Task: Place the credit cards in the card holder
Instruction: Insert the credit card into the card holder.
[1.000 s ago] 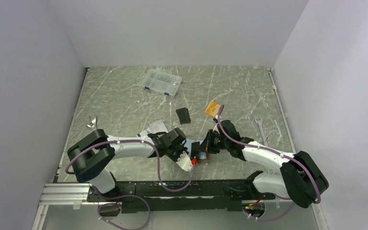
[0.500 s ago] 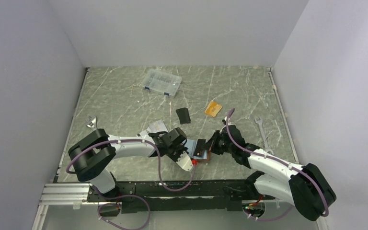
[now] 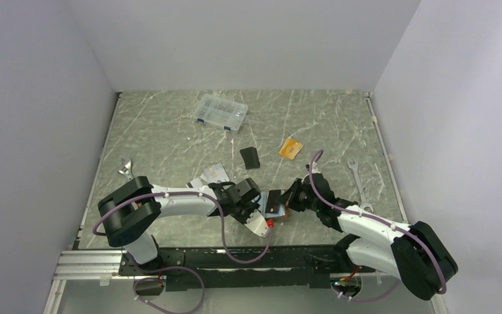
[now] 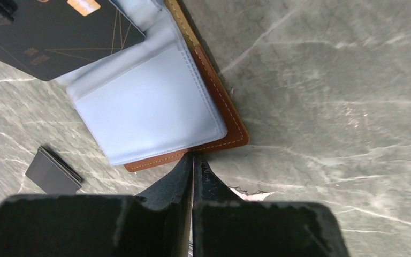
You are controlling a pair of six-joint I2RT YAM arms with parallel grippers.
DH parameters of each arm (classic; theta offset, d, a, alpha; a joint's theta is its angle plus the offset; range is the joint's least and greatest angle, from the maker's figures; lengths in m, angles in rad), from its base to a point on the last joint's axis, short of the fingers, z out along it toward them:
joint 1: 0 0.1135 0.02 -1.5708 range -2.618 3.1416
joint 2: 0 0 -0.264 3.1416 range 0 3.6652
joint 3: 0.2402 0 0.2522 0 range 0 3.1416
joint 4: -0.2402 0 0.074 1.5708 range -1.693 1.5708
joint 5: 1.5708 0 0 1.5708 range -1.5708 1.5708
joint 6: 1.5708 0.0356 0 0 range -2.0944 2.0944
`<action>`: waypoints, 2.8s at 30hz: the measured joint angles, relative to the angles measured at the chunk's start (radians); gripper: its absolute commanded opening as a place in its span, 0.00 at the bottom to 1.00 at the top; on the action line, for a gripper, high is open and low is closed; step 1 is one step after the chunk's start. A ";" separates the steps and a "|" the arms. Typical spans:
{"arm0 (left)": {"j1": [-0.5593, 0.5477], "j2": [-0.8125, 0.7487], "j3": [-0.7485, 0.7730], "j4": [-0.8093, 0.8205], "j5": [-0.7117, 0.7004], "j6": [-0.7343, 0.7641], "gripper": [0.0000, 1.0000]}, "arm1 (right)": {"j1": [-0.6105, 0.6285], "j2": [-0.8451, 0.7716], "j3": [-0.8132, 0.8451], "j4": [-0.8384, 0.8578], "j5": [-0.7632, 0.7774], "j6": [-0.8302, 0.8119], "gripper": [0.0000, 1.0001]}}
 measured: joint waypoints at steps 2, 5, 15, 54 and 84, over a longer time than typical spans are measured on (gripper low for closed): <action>-0.012 0.002 0.006 -0.010 0.000 -0.019 0.07 | 0.000 0.000 -0.003 0.003 0.005 0.000 0.00; -0.029 0.005 0.015 -0.026 0.000 -0.044 0.06 | -0.002 0.000 -0.002 0.005 0.010 -0.005 0.00; -0.063 0.023 0.045 -0.056 0.003 -0.099 0.03 | -0.017 -0.082 -0.028 0.007 0.013 -0.007 0.00; -0.068 0.040 0.068 -0.078 -0.009 -0.117 0.00 | 0.021 0.074 -0.028 0.114 -0.037 -0.106 0.00; -0.067 0.040 0.068 -0.077 -0.009 -0.117 0.00 | -0.020 0.151 0.095 -0.081 -0.148 -0.214 0.00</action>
